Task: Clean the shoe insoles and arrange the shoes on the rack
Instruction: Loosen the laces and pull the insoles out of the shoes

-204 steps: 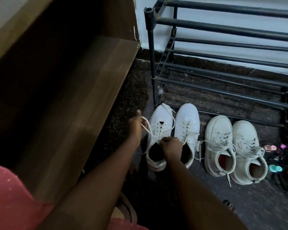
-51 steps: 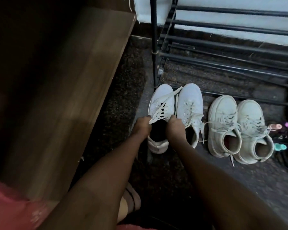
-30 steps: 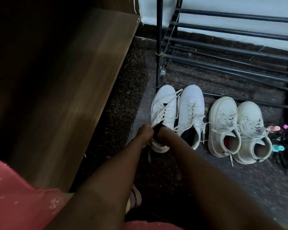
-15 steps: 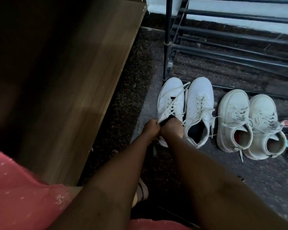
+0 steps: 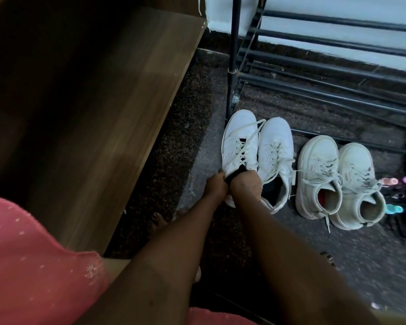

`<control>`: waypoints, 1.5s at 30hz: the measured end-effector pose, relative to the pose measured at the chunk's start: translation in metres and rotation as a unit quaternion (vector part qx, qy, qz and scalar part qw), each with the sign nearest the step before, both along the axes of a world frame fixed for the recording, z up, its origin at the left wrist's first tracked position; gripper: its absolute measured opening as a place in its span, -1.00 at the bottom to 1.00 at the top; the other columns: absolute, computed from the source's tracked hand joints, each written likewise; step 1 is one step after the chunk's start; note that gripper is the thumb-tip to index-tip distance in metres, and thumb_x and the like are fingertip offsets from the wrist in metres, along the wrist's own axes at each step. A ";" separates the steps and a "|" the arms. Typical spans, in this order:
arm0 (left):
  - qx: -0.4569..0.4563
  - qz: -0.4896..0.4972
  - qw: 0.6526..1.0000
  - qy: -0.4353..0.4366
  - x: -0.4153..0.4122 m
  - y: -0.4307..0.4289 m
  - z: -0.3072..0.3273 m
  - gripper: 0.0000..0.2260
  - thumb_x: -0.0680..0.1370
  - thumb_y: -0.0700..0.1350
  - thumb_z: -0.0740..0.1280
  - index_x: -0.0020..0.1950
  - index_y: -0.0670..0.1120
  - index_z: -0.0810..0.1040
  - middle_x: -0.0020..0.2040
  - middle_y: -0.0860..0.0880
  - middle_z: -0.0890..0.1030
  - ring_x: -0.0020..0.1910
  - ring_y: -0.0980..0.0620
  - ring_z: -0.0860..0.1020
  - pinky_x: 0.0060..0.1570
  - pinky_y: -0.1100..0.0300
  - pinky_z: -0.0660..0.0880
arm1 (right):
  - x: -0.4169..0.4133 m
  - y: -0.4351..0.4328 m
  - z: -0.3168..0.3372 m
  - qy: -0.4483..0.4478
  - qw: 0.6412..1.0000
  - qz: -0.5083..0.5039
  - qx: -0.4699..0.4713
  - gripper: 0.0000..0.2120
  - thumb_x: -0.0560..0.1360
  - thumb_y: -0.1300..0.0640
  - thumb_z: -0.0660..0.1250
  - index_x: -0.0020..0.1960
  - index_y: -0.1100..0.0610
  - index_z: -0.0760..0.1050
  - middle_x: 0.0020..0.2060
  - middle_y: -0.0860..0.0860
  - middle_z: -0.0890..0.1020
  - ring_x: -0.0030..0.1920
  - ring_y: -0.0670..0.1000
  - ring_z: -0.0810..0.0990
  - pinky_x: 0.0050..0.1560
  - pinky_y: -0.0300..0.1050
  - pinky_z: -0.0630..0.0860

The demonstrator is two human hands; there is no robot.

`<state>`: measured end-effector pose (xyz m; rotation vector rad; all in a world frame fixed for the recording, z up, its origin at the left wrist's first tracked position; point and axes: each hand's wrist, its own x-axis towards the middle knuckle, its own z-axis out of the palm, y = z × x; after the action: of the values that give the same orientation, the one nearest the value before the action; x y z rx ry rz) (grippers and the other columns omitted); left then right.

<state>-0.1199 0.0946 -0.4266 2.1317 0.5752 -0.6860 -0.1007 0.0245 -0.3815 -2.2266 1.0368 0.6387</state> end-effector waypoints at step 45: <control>-0.337 0.336 0.871 0.118 -0.018 -0.015 0.027 -0.71 0.59 -0.30 0.02 -0.23 -0.14 0.45 -0.34 -0.07 0.36 -0.41 0.04 0.33 -0.51 0.34 0.37 | -0.012 -0.001 0.015 -0.135 0.974 -0.117 0.142 -0.69 0.50 0.25 0.13 0.23 0.21 0.43 0.09 0.22 0.57 0.12 0.23 0.54 0.07 -0.08 0.48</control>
<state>-0.1378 0.0791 -0.4000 1.0936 0.9769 -0.6183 -0.1122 0.0234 -0.3662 -1.8470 0.9806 0.3447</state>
